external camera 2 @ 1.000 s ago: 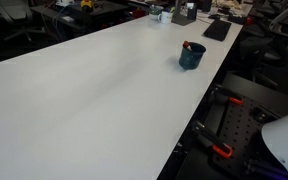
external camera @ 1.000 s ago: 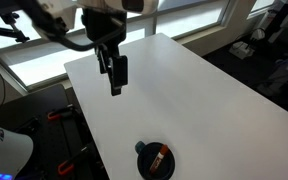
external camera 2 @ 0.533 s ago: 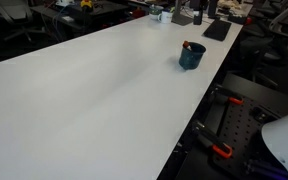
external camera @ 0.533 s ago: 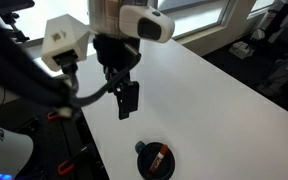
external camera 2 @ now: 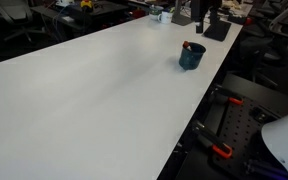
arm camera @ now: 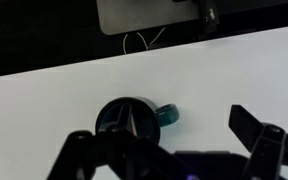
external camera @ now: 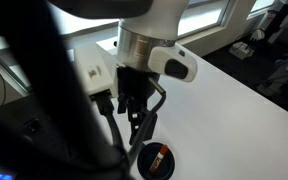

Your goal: Remove the marker from the cup and put it on the table

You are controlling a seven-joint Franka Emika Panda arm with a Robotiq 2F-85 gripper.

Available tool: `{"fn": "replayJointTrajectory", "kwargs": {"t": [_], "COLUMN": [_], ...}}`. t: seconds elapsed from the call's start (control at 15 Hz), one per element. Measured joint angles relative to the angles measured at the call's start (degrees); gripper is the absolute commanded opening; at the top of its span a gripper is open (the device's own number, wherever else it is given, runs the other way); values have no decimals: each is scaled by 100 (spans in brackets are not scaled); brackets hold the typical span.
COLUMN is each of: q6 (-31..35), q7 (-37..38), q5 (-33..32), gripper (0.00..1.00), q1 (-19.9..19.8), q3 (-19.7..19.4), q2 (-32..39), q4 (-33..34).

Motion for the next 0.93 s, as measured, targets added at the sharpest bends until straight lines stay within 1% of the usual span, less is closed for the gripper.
{"fn": "replayJointTrajectory", "kwargs": {"t": [0.27, 0.4, 0.93], "q6": [-1, -3, 4], "q7": [-2, -2, -2], "q5": [0, 0, 0], "gripper": [100, 100, 100], "q1": [-9, -11, -14], "q3": [-28, -30, -48], "q2": [496, 629, 667], "q4": [403, 502, 518]}}
